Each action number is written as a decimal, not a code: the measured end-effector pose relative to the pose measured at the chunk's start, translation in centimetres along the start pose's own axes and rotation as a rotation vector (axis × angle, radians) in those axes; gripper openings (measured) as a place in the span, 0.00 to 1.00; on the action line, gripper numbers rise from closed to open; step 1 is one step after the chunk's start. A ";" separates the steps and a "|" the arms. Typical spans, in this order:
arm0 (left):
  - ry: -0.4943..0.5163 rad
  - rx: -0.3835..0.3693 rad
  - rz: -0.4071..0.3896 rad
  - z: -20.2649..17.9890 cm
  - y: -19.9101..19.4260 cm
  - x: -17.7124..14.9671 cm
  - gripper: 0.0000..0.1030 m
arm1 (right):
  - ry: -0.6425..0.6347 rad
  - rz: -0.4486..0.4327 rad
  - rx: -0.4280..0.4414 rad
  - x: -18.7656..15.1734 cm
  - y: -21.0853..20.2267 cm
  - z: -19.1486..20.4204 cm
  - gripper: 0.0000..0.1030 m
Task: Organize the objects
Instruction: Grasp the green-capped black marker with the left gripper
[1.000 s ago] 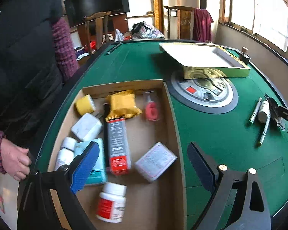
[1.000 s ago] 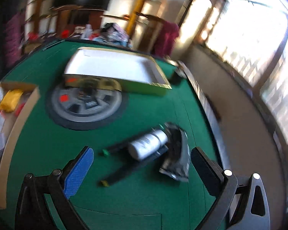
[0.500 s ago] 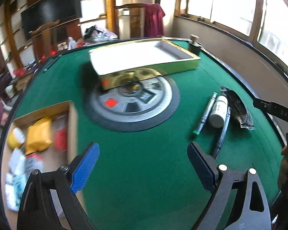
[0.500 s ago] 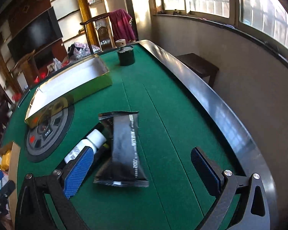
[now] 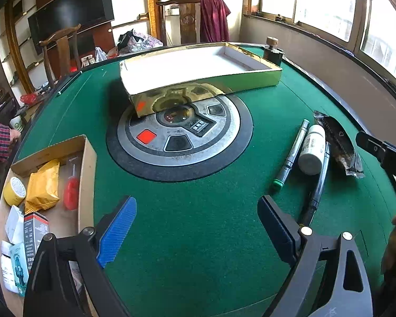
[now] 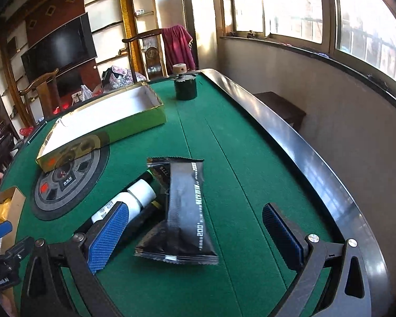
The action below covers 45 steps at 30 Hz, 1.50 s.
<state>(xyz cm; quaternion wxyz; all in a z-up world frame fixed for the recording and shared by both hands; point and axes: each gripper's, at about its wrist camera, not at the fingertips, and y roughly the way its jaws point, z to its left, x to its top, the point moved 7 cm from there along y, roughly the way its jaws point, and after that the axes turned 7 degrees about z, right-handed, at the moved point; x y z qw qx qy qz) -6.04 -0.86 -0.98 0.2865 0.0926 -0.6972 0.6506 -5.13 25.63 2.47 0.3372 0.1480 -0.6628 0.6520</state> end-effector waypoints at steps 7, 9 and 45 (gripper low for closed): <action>0.003 -0.010 0.006 -0.2 0.3 0.1 0.90 | 0.028 0.011 0.001 -0.2 0.8 -0.5 1.00; 0.002 -0.012 0.010 -0.2 0.4 0.1 0.90 | 0.026 0.019 -0.002 -0.4 1.1 -0.4 1.00; 0.167 -0.043 -0.003 -7.7 3.9 2.7 0.89 | 0.117 0.026 0.040 -0.1 1.5 -2.5 1.00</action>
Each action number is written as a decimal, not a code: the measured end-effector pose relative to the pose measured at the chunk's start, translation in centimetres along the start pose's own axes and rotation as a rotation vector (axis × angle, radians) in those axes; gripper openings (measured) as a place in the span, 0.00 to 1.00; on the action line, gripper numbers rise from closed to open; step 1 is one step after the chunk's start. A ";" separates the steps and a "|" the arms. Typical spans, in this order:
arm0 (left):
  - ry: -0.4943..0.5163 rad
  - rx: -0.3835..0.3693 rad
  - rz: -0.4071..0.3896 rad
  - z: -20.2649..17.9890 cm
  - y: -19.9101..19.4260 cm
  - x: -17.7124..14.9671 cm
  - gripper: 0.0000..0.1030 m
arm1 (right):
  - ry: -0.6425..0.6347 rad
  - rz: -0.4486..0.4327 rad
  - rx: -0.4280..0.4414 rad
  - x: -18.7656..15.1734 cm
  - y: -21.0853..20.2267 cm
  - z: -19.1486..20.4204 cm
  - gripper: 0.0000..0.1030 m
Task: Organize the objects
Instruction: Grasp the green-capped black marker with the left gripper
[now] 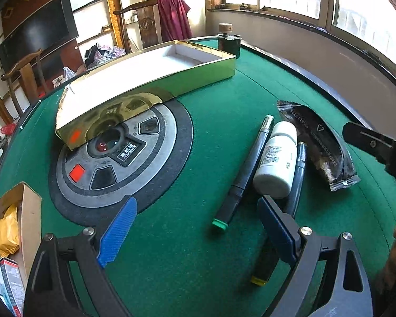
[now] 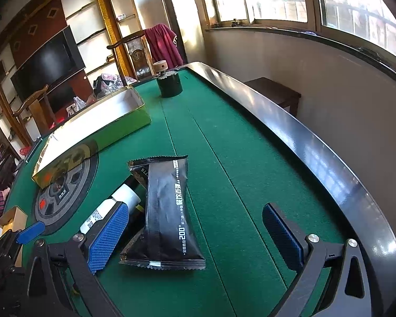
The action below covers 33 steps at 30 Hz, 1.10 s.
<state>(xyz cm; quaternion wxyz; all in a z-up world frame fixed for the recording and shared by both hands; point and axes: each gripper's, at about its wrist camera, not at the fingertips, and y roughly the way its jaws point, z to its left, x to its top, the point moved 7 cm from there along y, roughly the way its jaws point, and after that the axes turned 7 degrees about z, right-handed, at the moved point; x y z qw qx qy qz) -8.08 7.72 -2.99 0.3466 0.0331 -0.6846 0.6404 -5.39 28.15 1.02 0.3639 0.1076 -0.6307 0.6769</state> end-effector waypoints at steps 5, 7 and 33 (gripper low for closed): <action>-0.005 0.003 0.003 0.1 0.0 -0.1 0.89 | -0.053 -0.066 0.031 0.0 -1.5 1.6 1.00; -0.004 0.006 0.001 0.2 -0.1 0.0 0.89 | -0.088 -0.113 0.035 0.1 -2.6 2.5 1.00; 0.013 -0.003 -0.010 0.1 -0.7 -0.4 0.89 | -0.520 -0.328 -0.052 0.7 -12.9 14.3 1.00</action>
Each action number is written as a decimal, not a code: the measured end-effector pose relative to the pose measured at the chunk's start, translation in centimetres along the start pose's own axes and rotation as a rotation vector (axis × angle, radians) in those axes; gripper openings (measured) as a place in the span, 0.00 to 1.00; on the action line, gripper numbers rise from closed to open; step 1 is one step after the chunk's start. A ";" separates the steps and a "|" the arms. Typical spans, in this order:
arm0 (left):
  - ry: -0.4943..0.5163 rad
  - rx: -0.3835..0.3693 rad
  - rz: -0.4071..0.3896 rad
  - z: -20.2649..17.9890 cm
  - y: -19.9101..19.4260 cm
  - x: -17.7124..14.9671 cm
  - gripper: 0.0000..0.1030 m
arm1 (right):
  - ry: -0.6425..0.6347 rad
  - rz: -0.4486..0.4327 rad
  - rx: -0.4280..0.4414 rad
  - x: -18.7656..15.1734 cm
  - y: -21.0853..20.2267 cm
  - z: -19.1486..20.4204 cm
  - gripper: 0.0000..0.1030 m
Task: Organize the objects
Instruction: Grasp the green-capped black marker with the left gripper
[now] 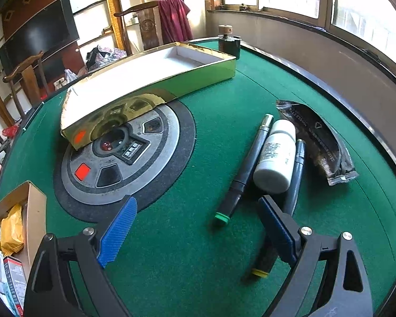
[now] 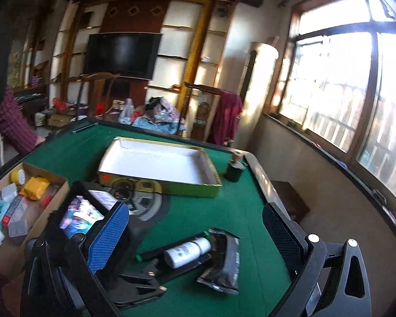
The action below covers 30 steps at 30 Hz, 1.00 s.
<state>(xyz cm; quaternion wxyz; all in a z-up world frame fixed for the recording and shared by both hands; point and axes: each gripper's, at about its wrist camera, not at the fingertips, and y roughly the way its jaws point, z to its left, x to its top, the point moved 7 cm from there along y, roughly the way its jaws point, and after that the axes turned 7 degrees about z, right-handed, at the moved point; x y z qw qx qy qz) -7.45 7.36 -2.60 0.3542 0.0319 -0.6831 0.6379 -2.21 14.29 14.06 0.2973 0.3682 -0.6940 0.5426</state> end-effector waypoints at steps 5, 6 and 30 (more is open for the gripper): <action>0.038 -0.027 -0.006 -1.0 0.3 0.3 0.89 | 0.170 0.082 -0.026 -2.5 3.2 -5.9 1.00; 0.044 -0.029 -0.004 -1.1 0.5 0.4 0.89 | 0.205 0.096 -0.022 -3.0 3.7 -6.9 1.00; -0.067 -0.116 0.058 0.4 1.2 0.1 0.14 | 0.516 0.316 0.108 -10.6 11.1 -11.5 1.00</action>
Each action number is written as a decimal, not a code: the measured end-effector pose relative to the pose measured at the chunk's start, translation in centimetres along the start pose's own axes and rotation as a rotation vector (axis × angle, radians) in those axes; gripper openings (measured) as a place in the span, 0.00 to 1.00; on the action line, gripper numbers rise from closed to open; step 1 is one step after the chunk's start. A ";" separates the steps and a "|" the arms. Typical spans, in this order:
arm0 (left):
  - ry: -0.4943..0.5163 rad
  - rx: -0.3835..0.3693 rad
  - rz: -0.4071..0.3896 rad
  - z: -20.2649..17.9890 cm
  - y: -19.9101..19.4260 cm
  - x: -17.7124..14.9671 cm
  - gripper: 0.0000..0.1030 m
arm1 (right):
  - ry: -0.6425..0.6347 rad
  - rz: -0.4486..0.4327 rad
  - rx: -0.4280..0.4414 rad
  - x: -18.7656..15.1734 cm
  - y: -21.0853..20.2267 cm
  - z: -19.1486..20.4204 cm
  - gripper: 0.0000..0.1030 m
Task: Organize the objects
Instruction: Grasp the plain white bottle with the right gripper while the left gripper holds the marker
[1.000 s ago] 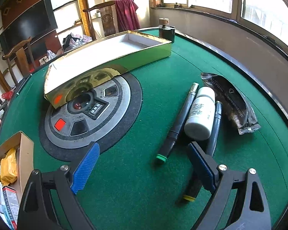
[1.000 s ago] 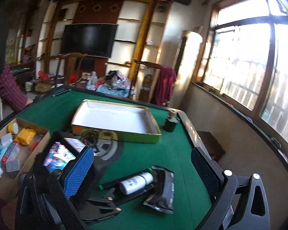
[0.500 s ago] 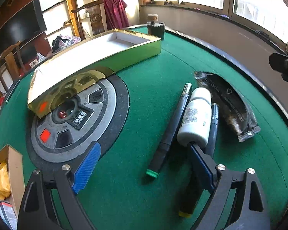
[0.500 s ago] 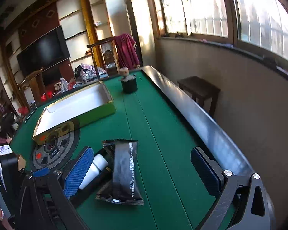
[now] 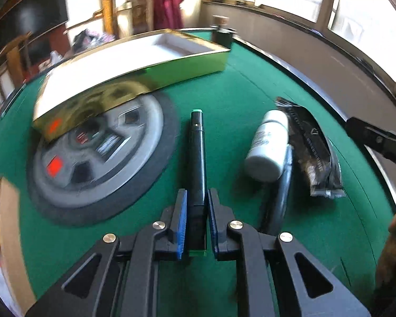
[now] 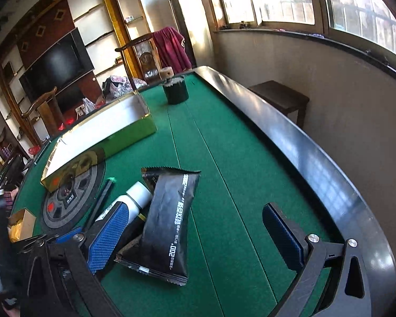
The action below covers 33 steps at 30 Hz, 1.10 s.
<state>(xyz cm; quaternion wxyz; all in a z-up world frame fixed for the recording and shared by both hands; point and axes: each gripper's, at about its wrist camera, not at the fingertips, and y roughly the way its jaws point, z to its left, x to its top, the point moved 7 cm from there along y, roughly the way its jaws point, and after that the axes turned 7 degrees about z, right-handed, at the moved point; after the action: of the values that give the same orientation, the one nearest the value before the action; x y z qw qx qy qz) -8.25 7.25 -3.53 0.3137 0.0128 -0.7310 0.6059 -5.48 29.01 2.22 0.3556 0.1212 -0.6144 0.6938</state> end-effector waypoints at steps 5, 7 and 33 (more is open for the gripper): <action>-0.122 0.012 0.009 3.3 -2.5 -2.8 0.14 | -0.009 0.000 0.043 -0.1 -0.4 0.7 1.00; -0.148 0.003 0.026 3.8 -2.2 -3.4 0.14 | -0.035 -0.008 0.042 0.0 -0.9 1.6 1.00; -0.285 -0.075 -0.073 7.3 -5.0 -4.3 0.14 | -0.117 0.331 0.086 0.6 8.5 11.2 0.61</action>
<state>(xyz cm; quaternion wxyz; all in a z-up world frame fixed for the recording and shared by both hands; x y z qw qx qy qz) -6.07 -2.14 -1.72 0.2290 0.1133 -0.7894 0.5583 -14.36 18.81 -1.51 0.1945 0.0737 -0.6153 0.7603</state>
